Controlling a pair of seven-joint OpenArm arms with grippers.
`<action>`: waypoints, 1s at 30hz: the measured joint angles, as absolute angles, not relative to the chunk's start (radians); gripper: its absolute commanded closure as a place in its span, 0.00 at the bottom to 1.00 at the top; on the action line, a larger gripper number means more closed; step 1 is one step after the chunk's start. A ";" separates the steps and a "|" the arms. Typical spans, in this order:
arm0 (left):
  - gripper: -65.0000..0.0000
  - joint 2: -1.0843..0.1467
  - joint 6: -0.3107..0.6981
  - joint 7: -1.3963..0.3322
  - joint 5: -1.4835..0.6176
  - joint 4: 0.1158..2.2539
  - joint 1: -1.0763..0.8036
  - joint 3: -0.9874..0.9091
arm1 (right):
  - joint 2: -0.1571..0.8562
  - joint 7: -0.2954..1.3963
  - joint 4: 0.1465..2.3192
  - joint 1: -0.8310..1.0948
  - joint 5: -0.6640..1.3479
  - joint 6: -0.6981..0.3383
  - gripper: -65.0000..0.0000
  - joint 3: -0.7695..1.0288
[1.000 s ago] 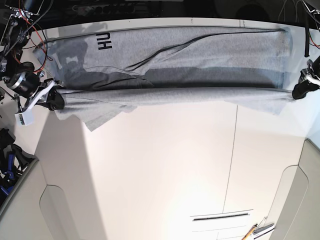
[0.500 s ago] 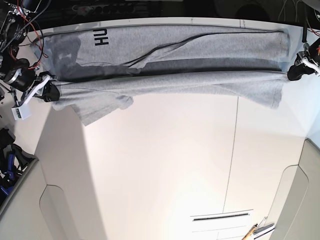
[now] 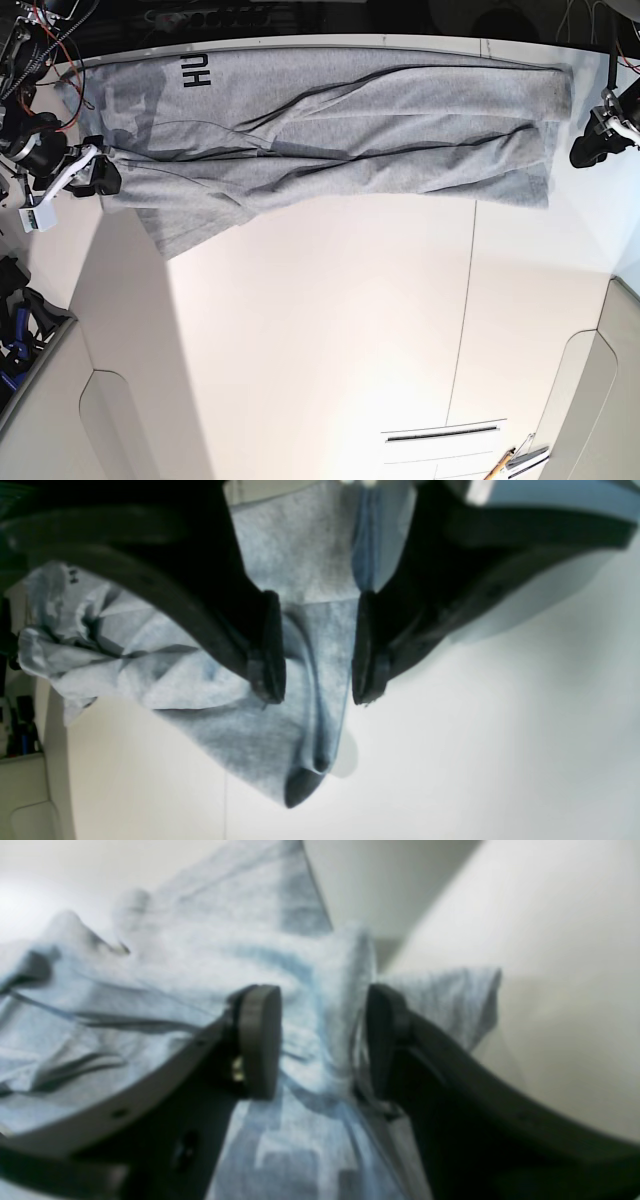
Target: Fold the T-shirt properly
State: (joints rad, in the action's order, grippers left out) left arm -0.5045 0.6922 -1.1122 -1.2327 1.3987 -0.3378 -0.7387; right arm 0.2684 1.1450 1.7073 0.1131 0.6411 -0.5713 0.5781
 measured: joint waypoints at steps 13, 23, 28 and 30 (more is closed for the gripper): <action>0.61 -0.505 0.692 -1.111 -1.257 1.406 -0.336 -0.739 | 0.268 1.006 1.787 0.025 0.618 -0.573 0.58 0.579; 0.61 -0.505 0.692 -1.111 -1.258 1.406 -0.335 -0.739 | 0.271 0.935 1.568 -0.130 0.455 -0.570 0.45 0.439; 0.61 -0.505 0.692 -1.106 -1.258 1.406 -0.335 -0.739 | 0.271 0.928 1.333 -0.198 0.437 -0.570 0.45 0.311; 0.61 -0.505 0.692 -1.106 -1.258 1.406 -0.335 -0.739 | 0.271 0.929 1.260 -0.221 0.430 -0.567 0.45 0.275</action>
